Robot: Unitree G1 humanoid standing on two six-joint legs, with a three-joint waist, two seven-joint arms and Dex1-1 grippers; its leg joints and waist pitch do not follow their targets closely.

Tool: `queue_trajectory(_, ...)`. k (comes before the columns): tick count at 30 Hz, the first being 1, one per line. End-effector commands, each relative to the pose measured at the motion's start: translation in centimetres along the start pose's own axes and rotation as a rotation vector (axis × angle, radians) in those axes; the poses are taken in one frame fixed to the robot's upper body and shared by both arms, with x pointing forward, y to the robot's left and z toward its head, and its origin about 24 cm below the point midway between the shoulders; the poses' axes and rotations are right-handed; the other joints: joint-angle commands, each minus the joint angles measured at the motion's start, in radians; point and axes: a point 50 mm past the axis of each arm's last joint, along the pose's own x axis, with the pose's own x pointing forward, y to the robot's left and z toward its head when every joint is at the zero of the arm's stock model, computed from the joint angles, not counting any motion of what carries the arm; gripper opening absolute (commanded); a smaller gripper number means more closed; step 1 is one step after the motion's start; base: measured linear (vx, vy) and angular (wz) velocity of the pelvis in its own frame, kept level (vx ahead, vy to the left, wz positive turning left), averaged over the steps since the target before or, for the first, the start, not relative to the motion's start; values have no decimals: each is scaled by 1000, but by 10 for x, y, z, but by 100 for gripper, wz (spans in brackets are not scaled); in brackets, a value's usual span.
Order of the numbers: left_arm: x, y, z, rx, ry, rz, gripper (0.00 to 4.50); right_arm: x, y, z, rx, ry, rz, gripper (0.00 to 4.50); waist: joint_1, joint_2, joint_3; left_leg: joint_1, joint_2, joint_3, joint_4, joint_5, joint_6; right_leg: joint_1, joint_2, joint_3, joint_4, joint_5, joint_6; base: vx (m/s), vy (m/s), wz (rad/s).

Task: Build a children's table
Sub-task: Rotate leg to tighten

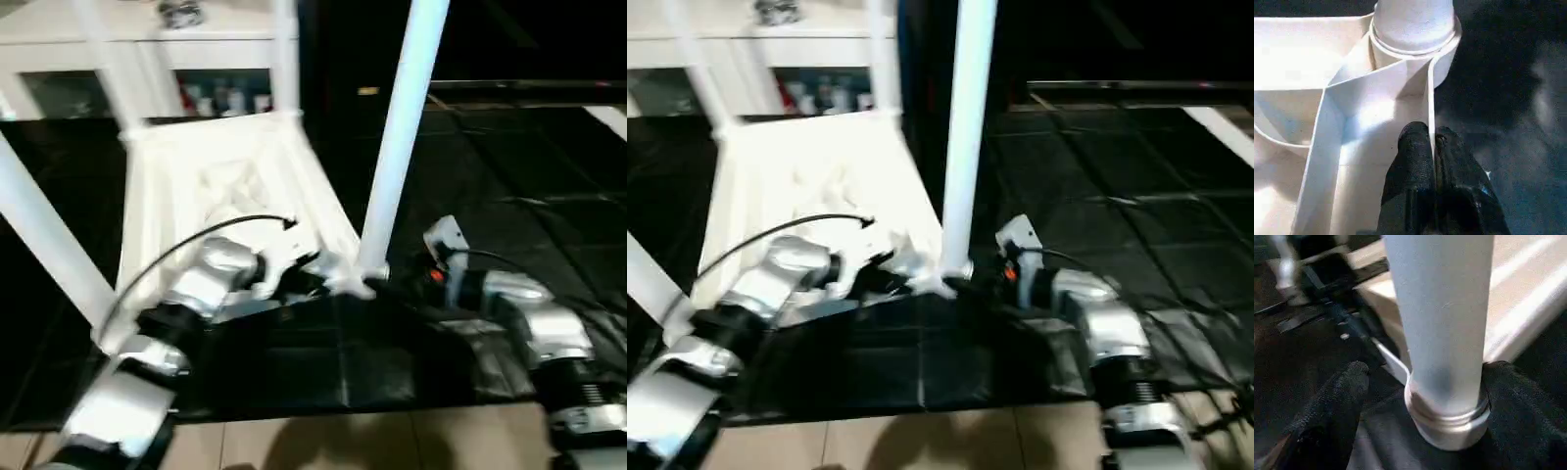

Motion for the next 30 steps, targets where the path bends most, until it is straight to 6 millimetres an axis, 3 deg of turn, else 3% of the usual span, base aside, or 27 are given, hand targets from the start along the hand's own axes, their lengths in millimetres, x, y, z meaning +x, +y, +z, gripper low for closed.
queue_trajectory(1,5,-7,15,103,-25,-118,0,1,3,8,-56,16,87,392,2,-7,-71,0,31,-2,-55,-113,100,62,-72,54,-67,-142,-213,0,0,0)
queue_trajectory(5,0,-8,10,159,39,-182,0,-2,5,9,-99,74,189,392,17,-5,-72,2,33,-1,-54,-115,96,60,-73,55,-61,-108,-230,0,0,0)
queue_trajectory(10,-3,-11,7,202,76,-261,0,2,7,10,-89,91,279,392,24,-10,-70,1,32,-2,-55,-134,80,62,-77,55,-67,-171,-214,0,0,0)
queue_trajectory(11,-3,-11,7,204,78,-267,0,3,7,10,-91,93,286,364,24,-9,-71,1,32,-2,-55,-134,79,62,-78,55,-66,-172,-214,0,0,0)
queue_trajectory(13,-4,-12,7,217,88,-291,0,6,8,10,-92,97,312,364,24,-10,-71,0,32,-2,-55,-129,75,62,-78,55,-66,-175,-211,0,0,0)
queue_trajectory(30,-5,-11,6,220,90,-310,0,8,9,7,-80,129,399,228,23,-11,-71,-1,31,-2,-54,-128,74,62,-76,54,-66,-196,-203,0,0,0)
